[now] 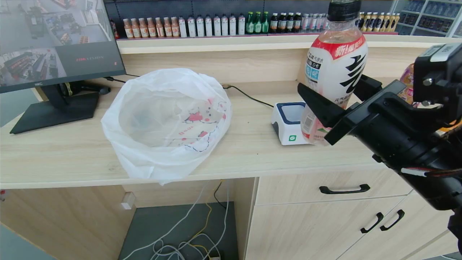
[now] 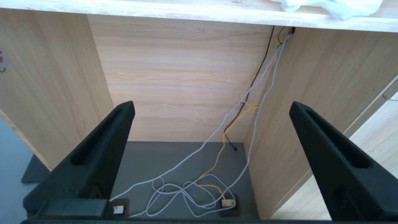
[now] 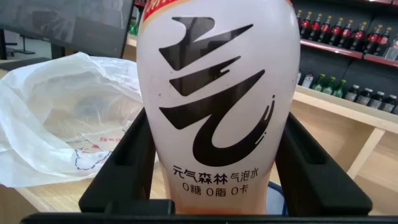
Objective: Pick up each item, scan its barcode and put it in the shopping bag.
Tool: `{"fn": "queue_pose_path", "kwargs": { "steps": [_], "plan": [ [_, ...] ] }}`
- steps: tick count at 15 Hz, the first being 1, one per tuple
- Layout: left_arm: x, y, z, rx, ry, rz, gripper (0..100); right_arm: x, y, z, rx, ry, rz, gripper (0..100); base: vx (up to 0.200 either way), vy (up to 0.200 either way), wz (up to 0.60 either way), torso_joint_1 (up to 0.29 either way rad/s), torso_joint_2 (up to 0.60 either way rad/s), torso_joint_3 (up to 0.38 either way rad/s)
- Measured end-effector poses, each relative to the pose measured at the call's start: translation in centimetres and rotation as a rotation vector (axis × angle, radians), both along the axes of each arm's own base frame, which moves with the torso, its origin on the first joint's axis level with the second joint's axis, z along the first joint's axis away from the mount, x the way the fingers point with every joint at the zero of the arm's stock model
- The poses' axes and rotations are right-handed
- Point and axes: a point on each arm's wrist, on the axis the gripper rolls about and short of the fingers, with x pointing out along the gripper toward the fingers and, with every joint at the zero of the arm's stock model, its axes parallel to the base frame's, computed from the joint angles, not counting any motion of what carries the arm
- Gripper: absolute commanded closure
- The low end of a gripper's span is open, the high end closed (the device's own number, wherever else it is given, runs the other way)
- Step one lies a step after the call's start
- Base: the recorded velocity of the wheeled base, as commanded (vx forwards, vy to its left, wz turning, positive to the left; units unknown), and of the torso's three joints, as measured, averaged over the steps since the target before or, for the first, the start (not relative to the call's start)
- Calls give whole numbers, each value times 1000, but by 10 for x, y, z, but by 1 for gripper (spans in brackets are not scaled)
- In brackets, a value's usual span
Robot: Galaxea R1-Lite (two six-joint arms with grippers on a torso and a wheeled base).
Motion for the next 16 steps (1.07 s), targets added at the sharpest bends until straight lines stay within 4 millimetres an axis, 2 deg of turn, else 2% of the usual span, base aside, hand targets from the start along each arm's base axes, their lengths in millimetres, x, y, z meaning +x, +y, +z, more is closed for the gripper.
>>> {"fn": "queue_pose_path", "kwargs": {
  "steps": [5, 7, 11, 16],
  "plan": [
    [0, 0, 0, 0, 0, 0, 0, 38, -26, 34, -83, -160, -35, 100, 0, 0, 0, 0, 0, 0],
    [0, 0, 0, 0, 0, 0, 0, 55, -32, 41, -122, -216, -31, 100, 0, 0, 0, 0, 0, 0],
    [0, 0, 0, 0, 0, 1, 0, 78, -40, 37, -248, -299, -8, 100, 0, 0, 0, 0, 0, 0],
    [0, 0, 0, 0, 0, 0, 0, 93, -35, 25, -364, -365, -21, 100, 0, 0, 0, 0, 0, 0]
  ]
}}
